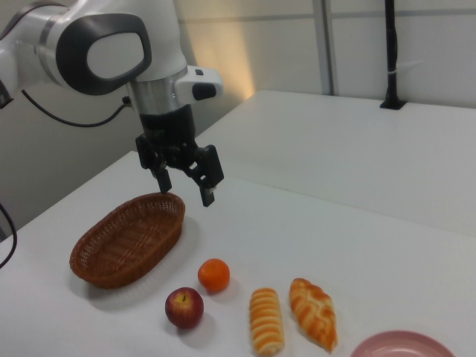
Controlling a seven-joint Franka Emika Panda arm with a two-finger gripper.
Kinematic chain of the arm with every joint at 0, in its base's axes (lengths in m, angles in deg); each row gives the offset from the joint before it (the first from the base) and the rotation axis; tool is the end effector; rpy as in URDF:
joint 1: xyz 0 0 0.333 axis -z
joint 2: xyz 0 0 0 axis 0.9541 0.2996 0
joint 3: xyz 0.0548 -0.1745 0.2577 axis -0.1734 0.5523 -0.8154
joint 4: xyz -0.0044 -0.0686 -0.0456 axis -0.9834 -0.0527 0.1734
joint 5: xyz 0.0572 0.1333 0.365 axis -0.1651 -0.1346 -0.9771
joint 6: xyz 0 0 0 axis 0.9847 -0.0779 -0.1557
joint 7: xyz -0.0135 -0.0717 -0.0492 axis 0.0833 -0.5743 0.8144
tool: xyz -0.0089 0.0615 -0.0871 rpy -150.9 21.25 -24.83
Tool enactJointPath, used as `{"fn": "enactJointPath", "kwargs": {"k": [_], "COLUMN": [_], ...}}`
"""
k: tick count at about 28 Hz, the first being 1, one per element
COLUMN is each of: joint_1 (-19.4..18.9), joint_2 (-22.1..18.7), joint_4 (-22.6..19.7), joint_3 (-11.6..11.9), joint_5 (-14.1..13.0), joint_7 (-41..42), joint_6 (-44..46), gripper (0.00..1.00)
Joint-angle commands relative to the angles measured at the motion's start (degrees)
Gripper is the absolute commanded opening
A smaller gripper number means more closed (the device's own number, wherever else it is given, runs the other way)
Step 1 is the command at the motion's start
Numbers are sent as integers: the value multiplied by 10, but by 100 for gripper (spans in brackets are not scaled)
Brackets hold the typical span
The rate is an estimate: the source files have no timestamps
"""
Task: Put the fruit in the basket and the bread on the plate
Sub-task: 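Move the gripper over the red apple and lower it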
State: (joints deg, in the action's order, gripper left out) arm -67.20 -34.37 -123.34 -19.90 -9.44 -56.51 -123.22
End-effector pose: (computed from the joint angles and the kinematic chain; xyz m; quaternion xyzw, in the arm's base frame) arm 0.5413 -0.0238 0.6650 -0.9973 -0.0677 0.0217 0.0194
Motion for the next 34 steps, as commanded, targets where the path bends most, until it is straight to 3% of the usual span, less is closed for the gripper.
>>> {"fn": "enactJointPath", "kwargs": {"k": [1,6,16,23,34], "joint_1": [-3,-2,-24,-54,-77], "joint_2": [7,1,-2,-3,-3], "joint_4": [-19,-81,-190,-299,-364], "joint_3": [-15,-70,-78,-78,-78], "joint_5": [21,73,71,80,83], "joint_7": [5,2,-103,-135,-154], "joint_6": [4,-31,-152,-267,-321], "gripper": [100,100,100,100,100]}}
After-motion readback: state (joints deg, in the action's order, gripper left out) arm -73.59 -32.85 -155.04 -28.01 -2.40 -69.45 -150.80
